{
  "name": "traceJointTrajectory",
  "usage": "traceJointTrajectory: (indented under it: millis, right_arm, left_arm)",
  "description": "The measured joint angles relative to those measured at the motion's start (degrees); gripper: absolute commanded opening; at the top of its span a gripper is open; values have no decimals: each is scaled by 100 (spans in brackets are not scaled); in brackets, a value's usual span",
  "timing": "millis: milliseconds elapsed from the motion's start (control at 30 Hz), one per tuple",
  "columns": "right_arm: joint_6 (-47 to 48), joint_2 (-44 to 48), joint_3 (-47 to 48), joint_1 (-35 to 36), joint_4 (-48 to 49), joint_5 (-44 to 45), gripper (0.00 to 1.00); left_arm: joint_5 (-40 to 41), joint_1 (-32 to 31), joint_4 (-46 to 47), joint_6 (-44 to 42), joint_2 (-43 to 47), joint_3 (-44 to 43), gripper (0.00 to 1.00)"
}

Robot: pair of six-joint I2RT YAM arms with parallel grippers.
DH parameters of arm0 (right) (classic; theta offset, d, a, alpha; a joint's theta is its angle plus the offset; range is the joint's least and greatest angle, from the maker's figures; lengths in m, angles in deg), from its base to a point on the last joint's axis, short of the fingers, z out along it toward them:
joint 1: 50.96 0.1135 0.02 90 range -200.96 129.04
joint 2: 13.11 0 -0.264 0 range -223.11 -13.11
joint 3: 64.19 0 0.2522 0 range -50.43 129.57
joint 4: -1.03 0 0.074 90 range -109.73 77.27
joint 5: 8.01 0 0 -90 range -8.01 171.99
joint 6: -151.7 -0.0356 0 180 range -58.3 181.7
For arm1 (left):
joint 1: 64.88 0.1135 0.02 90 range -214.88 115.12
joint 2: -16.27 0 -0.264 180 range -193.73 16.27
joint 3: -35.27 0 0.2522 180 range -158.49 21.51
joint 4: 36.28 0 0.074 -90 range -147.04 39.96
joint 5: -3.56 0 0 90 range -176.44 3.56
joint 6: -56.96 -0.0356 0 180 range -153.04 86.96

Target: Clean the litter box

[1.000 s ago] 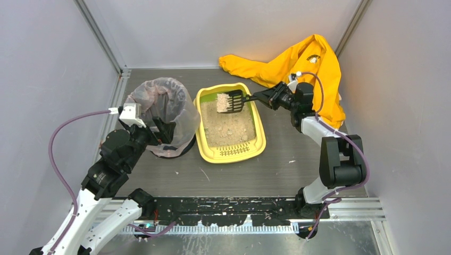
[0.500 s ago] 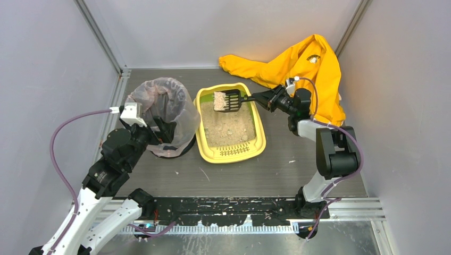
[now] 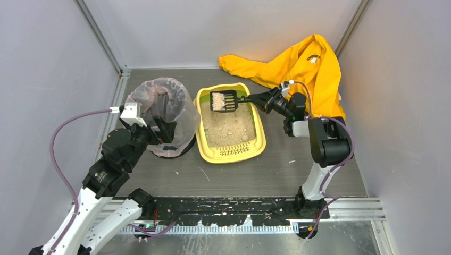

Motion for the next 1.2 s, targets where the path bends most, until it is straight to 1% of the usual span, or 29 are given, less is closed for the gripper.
traceJointTrajectory:
  millis: [100, 233, 400, 533, 700, 967, 1133, 1200]
  right_arm:
    - [-363, -136, -146, -168, 444, -81, 1]
    - [-518, -140, -210, -415, 704, 15, 1]
    - [-498, -140, -203, -157, 723, 37, 1]
    - [-332, -103, -203, -170, 507, -46, 1]
    - [83, 74, -203, -164, -94, 24, 1]
    - [590, 398, -181, -197, -713, 17, 1]
    - [728, 402, -173, 92, -857, -42, 1]
    - [741, 442, -190, 13, -907, -63, 1]
  left_arm:
    - [2, 0, -4, -2, 11, 0, 100]
    - [7, 0, -31, -2, 87, 0, 100]
    - [4, 0, -31, -2, 125, 0, 100]
    - [4, 0, -33, -2, 125, 0, 100]
    - [0, 0, -20, 0, 120, 0, 100]
    - [-17, 0, -20, 0, 116, 0, 100]
    - [-22, 0, -15, 0, 109, 0, 100]
    - [-20, 0, -15, 0, 114, 0, 100]
